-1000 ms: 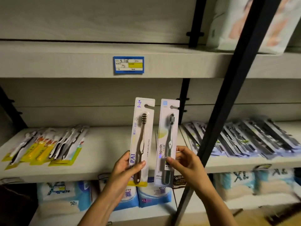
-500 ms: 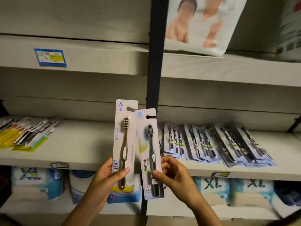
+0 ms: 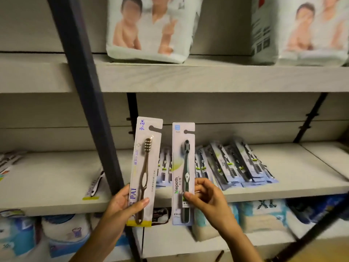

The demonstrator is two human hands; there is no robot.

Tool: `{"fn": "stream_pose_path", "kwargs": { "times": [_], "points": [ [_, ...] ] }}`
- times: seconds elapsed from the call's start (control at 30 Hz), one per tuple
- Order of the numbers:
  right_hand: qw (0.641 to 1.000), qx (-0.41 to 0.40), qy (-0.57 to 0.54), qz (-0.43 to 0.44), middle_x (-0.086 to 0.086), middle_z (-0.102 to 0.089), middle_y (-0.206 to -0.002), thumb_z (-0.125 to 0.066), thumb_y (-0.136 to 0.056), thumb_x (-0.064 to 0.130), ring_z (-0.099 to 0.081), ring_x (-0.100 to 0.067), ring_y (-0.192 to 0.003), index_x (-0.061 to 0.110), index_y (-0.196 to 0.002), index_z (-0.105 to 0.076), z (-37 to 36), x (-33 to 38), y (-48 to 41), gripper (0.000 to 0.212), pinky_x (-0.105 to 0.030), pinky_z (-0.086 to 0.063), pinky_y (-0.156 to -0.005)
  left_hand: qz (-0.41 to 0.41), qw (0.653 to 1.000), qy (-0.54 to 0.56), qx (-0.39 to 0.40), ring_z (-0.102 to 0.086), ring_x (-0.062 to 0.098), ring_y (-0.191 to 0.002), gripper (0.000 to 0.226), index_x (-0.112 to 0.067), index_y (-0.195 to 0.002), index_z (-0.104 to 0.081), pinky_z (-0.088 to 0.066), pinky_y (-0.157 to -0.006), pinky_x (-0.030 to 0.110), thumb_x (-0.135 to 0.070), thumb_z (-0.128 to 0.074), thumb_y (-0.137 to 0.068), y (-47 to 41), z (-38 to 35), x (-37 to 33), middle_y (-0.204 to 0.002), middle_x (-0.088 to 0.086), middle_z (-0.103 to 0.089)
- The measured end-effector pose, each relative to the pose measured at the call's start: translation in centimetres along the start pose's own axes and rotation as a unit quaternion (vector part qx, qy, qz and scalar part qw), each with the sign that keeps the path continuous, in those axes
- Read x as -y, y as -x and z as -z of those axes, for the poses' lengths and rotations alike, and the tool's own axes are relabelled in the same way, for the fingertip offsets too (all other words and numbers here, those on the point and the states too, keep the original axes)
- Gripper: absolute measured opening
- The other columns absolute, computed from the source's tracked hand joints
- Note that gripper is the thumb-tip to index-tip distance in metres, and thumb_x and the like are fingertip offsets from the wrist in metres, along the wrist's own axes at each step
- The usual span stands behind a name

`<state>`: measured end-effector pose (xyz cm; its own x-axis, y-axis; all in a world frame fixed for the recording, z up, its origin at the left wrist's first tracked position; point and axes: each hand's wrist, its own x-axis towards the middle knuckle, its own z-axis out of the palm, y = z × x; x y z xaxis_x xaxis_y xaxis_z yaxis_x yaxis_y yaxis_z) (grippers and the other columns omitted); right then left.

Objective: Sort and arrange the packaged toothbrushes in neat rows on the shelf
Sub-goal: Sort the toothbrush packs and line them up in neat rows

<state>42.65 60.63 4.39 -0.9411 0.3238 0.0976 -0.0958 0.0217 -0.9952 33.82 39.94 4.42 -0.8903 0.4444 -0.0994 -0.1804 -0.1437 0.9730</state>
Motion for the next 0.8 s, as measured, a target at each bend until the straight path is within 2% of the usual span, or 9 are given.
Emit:
{"fn": "stream_pose_path", "kwargs": {
  "times": [0.1,0.2,0.3,0.37,0.4,0.53,0.6,0.67,0.8],
  "points": [
    [1.0,-0.002,-0.001,-0.01,-0.009,-0.066,-0.079,-0.072,-0.072,0.019,-0.057,-0.019,-0.071,0.003,-0.1,-0.057,4.9,-0.4,-0.7,0.035,-0.039,-0.052,-0.075,-0.01,1.0,0.005,0.006,-0.07,0.01,-0.086,0.04,-0.014,-0.106,-0.061,-0.055,-0.062,0.014,0.012,-0.063,-0.075,-1.7,-4.4,0.8,-0.098,0.002,-0.074],
    [1.0,-0.004,0.02,-0.015,0.006,-0.06,-0.064,-0.071,-0.076,0.01,-0.049,-0.008,-0.061,0.002,-0.095,-0.057,10.9,-0.2,-1.5,0.025,-0.022,-0.047,-0.064,-0.025,0.999,0.014,0.012,-0.07,0.012,-0.087,0.056,-0.014,-0.108,-0.061,-0.055,-0.063,0.017,0.006,-0.077,-0.059,-3.2,-9.7,2.0,-0.1,0.004,-0.073],
    [0.999,-0.012,0.032,-0.015,-0.011,-0.064,-0.071,-0.072,-0.069,0.019,-0.056,-0.017,-0.068,0.003,-0.097,-0.059,16.6,0.8,-2.1,0.035,-0.036,-0.053,-0.071,-0.031,0.999,0.03,0.0,-0.07,0.014,-0.091,0.053,-0.015,-0.107,-0.062,-0.057,-0.067,0.019,-0.012,-0.082,-0.057,-4.3,-14.7,3.2,-0.102,0.002,-0.073],
    [0.999,-0.018,0.027,-0.024,-0.024,-0.063,-0.08,-0.071,-0.067,0.021,-0.059,-0.026,-0.076,0.002,-0.099,-0.058,19.9,0.9,-2.4,0.04,-0.047,-0.053,-0.081,-0.033,0.999,0.025,-0.013,-0.07,0.013,-0.09,0.036,-0.015,-0.106,-0.062,-0.056,-0.068,0.019,-0.001,-0.068,-0.073,-5.1,-17.9,3.9,-0.101,0.001,-0.073],
    [0.999,-0.022,0.029,-0.028,-0.02,-0.063,-0.077,-0.071,-0.068,0.019,-0.058,-0.027,-0.076,0.001,-0.1,-0.058,20.8,0.8,-2.5,0.039,-0.048,-0.052,-0.083,-0.033,0.999,0.025,-0.016,-0.07,0.012,-0.089,0.034,-0.014,-0.106,-0.062,-0.056,-0.067,0.018,0.005,-0.061,-0.078,-5.3,-18.9,4.0,-0.1,0.0,-0.073],
    [0.998,-0.007,0.05,-0.048,0.003,-0.062,-0.061,-0.07,-0.076,0.01,-0.058,-0.019,-0.07,0.007,-0.099,-0.06,23.9,-0.3,-3.3,0.025,-0.037,-0.057,-0.077,-0.024,1.0,0.008,-0.018,-0.07,0.011,-0.088,0.034,-0.014,-0.105,-0.062,-0.055,-0.065,0.016,0.01,-0.057,-0.081,-6.2,-22.0,4.7,-0.098,-0.002,-0.074],
    [0.996,-0.009,0.068,-0.05,0.003,-0.063,-0.061,-0.07,-0.078,0.009,-0.059,-0.015,-0.067,0.009,-0.098,-0.061,25.3,-1.0,-4.0,0.022,-0.03,-0.056,-0.072,-0.022,1.0,0.007,-0.014,-0.069,0.015,-0.094,0.036,-0.012,-0.108,-0.062,-0.055,-0.068,0.018,0.008,-0.062,-0.078,-6.7,-23.1,5.0,-0.102,0.001,-0.073],
    [0.993,-0.033,0.094,-0.059,-0.002,-0.064,-0.066,-0.071,-0.078,0.013,-0.06,-0.015,-0.069,0.011,-0.097,-0.061,26.5,-1.7,-5.1,0.021,-0.034,-0.054,-0.072,-0.021,1.0,0.011,-0.015,-0.068,0.019,-0.097,0.038,-0.011,-0.109,-0.062,-0.055,-0.069,0.019,0.007,-0.067,-0.075,-7.3,-23.7,5.2,-0.103,0.004,-0.072],
    [0.983,-0.094,0.125,-0.1,-0.011,-0.064,-0.074,-0.072,-0.08,0.016,-0.062,-0.018,-0.068,0.006,-0.098,-0.061,29.8,-2.9,-8.8,0.023,-0.025,-0.052,-0.059,-0.013,1.0,0.009,-0.024,-0.069,0.013,-0.091,0.032,-0.013,-0.105,-0.063,-0.055,-0.067,0.017,0.008,-0.058,-0.081,-8.1,-24.8,4.9,-0.098,0.0,-0.074]
  ]
}}
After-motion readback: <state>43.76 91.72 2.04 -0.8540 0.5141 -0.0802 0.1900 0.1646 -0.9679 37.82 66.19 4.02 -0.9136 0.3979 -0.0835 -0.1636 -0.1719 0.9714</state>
